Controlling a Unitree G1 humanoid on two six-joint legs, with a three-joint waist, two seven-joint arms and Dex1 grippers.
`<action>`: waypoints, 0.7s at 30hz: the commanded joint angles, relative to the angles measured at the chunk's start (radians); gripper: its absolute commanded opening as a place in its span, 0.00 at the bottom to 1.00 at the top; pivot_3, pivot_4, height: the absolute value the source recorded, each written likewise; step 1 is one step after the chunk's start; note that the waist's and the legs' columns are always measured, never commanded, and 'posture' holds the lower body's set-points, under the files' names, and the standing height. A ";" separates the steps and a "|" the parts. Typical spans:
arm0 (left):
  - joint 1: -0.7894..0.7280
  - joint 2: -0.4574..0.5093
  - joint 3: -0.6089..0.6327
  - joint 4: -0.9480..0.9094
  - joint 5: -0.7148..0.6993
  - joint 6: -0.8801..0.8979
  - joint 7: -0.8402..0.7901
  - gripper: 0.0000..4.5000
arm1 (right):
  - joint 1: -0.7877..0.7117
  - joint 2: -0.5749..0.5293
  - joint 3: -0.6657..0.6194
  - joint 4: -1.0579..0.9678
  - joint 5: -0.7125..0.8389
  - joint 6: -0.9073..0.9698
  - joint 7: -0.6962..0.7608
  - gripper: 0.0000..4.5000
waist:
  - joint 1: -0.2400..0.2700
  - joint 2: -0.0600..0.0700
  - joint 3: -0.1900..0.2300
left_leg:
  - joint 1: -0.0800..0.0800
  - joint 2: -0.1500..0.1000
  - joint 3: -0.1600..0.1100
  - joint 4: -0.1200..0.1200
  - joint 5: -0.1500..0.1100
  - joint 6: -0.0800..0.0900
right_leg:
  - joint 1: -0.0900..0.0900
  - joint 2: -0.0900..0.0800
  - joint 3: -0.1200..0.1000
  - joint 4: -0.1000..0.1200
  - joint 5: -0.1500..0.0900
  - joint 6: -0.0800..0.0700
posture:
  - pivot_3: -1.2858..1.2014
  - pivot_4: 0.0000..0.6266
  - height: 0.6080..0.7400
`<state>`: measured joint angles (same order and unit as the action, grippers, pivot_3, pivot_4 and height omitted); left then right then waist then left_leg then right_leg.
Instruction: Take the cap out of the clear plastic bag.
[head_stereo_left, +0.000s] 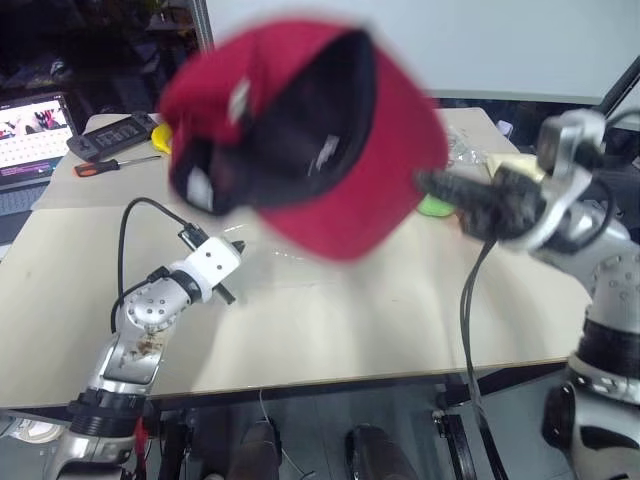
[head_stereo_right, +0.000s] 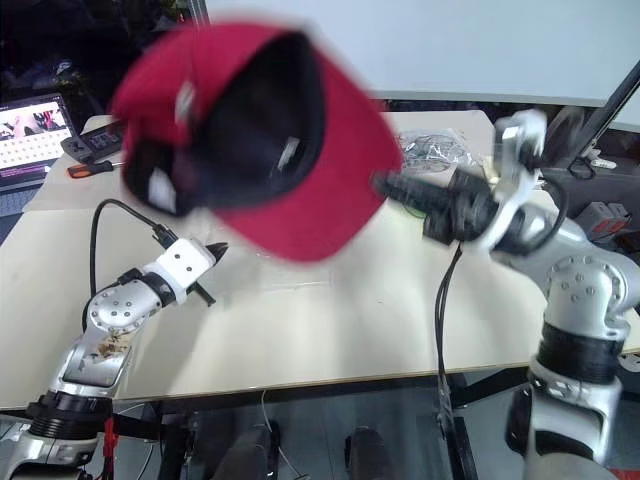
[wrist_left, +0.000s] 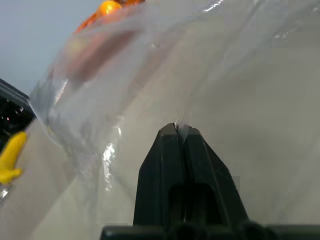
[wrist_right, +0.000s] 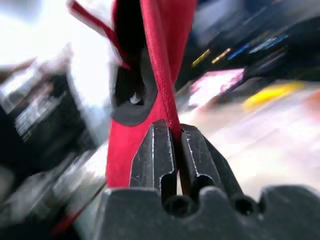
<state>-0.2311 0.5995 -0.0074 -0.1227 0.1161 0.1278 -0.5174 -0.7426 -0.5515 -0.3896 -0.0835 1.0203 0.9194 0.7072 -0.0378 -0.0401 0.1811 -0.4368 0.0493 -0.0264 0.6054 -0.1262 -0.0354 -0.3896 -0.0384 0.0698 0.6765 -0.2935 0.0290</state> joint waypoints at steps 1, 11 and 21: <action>0.035 0.007 0.033 -0.046 0.009 -0.020 0.028 0.00 | -0.078 0.014 -0.010 0.103 -0.193 -0.180 -0.209 0.01 | 0.004 0.000 0.000 | -0.002 0.000 0.000 0.000 0.000 0.000 | -0.002 0.000 0.000 0.000 0.000 0.000 | 0.52 0.24 1.00; 0.025 -0.030 0.037 -0.079 0.001 0.032 0.064 0.00 | -0.037 -0.253 0.683 0.092 -1.332 -0.839 -0.385 0.01 | 0.009 0.004 0.002 | -0.015 -0.002 0.002 -0.001 -0.001 0.001 | -0.018 -0.002 0.001 0.002 0.000 0.001 | 0.52 0.24 1.00; 0.030 -0.045 0.044 -0.107 -0.011 0.067 0.074 0.00 | 0.208 -0.094 0.865 0.081 -1.572 -0.690 -0.272 0.01 | 0.016 0.003 0.001 | -0.014 -0.002 0.001 0.003 -0.001 0.001 | -0.014 -0.002 0.001 0.003 0.000 0.001 | 0.52 0.24 1.00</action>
<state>-0.1968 0.5597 0.0181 -0.1812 0.1149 0.1850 -0.4517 -0.5536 -0.6650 0.4740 0.0180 -0.5420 0.1901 0.3855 -0.0217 -0.0373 0.1821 -0.4497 0.0474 -0.0251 0.6085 -0.1268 -0.0343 -0.4028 -0.0406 0.0706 0.6793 -0.2933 0.0304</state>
